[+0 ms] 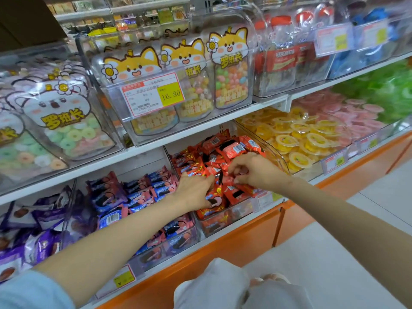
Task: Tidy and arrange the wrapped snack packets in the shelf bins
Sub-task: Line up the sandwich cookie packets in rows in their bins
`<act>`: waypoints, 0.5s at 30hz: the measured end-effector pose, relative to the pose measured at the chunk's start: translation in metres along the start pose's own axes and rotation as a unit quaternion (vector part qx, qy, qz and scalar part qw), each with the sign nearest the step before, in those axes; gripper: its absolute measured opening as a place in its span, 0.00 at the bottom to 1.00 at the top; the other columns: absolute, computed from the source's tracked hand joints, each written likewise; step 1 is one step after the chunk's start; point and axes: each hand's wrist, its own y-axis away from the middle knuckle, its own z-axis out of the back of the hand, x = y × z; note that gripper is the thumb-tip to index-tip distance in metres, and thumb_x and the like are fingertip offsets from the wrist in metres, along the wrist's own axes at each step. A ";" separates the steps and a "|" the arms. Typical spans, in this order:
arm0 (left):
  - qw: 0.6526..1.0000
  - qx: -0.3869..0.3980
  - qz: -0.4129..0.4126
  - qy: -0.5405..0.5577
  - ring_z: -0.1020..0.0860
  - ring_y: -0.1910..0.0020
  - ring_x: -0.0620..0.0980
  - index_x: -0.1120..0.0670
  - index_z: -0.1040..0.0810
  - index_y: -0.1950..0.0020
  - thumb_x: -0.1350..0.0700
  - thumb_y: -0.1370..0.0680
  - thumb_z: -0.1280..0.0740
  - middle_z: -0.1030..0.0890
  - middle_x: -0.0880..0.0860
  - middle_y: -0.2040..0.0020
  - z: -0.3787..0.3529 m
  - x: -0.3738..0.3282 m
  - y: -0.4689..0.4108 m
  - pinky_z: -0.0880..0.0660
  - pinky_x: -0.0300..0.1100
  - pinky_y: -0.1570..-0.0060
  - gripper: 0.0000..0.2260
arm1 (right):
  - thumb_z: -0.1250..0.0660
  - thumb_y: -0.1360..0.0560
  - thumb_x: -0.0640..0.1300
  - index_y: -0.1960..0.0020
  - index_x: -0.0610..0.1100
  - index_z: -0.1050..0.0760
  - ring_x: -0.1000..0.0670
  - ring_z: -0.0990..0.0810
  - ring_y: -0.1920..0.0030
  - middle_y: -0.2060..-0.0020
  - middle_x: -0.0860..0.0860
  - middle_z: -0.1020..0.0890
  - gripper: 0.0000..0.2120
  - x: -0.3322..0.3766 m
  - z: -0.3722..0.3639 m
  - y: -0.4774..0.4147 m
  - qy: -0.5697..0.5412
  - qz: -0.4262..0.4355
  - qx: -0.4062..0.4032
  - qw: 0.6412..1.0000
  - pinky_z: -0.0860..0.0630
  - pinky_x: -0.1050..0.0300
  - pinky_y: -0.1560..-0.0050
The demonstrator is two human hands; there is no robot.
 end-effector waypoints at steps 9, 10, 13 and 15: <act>0.999 -0.002 -0.015 -0.050 0.25 0.52 0.54 0.52 0.33 0.38 0.52 0.25 0.32 0.23 0.52 0.52 -0.003 -0.013 -0.007 0.37 0.45 0.54 0.18 | 0.28 0.31 0.56 0.32 0.54 0.31 0.51 0.29 0.39 0.38 0.54 0.30 0.29 -0.030 0.029 0.030 0.138 -0.003 0.146 0.980 0.32 0.55 0.40; 0.998 0.000 -0.018 -0.058 0.25 0.51 0.54 0.52 0.34 0.35 0.53 0.25 0.32 0.23 0.53 0.50 -0.005 -0.015 -0.008 0.37 0.45 0.55 0.20 | 0.28 0.31 0.57 0.30 0.56 0.34 0.50 0.29 0.39 0.37 0.53 0.32 0.32 -0.031 0.024 0.031 0.160 -0.003 0.146 0.976 0.34 0.54 0.40; 0.999 0.025 -0.004 -0.028 0.26 0.48 0.53 0.52 0.32 0.37 0.49 0.26 0.31 0.25 0.52 0.47 -0.002 -0.013 -0.010 0.36 0.46 0.53 0.20 | 0.28 0.29 0.50 0.30 0.54 0.33 0.50 0.29 0.42 0.38 0.52 0.34 0.29 -0.034 0.012 0.032 0.157 0.009 0.120 0.980 0.34 0.59 0.44; 0.999 0.040 0.006 0.001 0.26 0.48 0.52 0.52 0.31 0.41 0.47 0.28 0.30 0.25 0.51 0.48 0.001 -0.009 -0.009 0.36 0.45 0.54 0.19 | 0.28 0.29 0.44 0.35 0.52 0.28 0.52 0.29 0.47 0.42 0.53 0.32 0.23 -0.036 0.011 0.031 0.117 0.009 0.088 0.989 0.31 0.57 0.45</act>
